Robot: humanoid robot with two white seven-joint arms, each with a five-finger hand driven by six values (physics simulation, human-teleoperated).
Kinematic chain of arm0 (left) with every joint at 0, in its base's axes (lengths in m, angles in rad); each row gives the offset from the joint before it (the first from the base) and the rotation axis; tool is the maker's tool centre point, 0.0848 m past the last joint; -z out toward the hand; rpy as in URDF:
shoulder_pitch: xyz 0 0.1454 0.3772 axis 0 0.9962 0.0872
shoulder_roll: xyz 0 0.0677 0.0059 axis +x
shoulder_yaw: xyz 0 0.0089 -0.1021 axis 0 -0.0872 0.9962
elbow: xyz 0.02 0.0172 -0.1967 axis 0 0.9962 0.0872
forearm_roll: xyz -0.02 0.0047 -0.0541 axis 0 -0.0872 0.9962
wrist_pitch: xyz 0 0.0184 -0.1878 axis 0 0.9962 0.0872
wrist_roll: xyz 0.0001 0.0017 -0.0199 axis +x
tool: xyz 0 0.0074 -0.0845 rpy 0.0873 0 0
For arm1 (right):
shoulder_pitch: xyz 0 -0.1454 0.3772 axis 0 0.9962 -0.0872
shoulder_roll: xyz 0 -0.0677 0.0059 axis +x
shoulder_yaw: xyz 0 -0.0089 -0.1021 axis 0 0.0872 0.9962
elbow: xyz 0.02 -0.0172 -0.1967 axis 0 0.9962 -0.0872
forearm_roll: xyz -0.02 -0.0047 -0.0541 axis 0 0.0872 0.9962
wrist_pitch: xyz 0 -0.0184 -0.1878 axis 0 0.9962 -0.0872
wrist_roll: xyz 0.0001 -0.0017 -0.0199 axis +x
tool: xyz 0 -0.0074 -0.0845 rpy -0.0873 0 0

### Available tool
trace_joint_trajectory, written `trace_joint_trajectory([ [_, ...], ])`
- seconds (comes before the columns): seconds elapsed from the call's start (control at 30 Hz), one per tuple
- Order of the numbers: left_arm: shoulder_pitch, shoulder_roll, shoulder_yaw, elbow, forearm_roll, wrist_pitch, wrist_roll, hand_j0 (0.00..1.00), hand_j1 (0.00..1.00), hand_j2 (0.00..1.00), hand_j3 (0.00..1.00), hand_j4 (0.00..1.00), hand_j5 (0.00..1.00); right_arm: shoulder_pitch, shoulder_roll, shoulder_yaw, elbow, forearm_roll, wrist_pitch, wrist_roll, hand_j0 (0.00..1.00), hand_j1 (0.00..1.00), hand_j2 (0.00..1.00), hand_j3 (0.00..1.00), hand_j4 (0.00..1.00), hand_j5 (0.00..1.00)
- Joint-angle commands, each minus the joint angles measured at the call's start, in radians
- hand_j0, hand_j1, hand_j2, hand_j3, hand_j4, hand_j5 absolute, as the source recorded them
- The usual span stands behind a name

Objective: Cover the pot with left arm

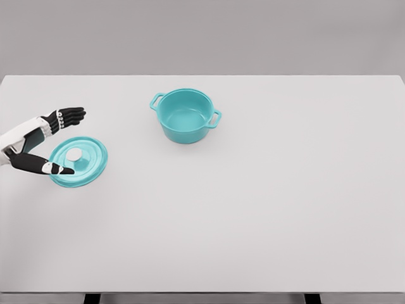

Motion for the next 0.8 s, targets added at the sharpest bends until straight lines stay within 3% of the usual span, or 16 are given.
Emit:
trace_joint_trajectory([
  [0.0,0.0,0.002,-0.001,0.0,0.016,0.001,0.0,1.0,1.0,1.0,1.0,1.0,1.0,0.0,0.0,-0.001,0.001,0.001,0.0,0.001,1.0,1.0,1.0,1.0,1.0,1.0],
  [0.27,-0.005,-0.006,-0.002,0.01,0.007,0.001,0.0,1.0,1.0,1.0,1.0,1.0,1.0,0.0,0.0,-0.001,0.001,0.001,0.0,0.0,1.0,1.0,1.0,1.0,1.0,1.0],
  [0.4,-0.017,-0.007,-0.015,0.074,0.008,0.001,0.0,1.0,1.0,1.0,1.0,1.0,1.0,0.0,0.0,-0.001,0.001,0.001,0.0,0.0,1.0,1.0,1.0,1.0,1.0,1.0],
  [0.67,-0.029,-0.036,-0.044,0.091,0.004,0.001,0.0,1.0,1.0,1.0,1.0,1.0,1.0,0.0,0.0,-0.001,0.0,0.001,0.0,0.0,1.0,1.0,1.0,1.0,1.0,1.0],
  [0.77,-0.046,-0.047,-0.044,0.16,-0.002,0.001,0.002,1.0,1.0,1.0,1.0,1.0,1.0,0.0,0.0,-0.001,0.0,0.001,0.0,0.0,1.0,1.0,1.0,1.0,1.0,1.0],
])
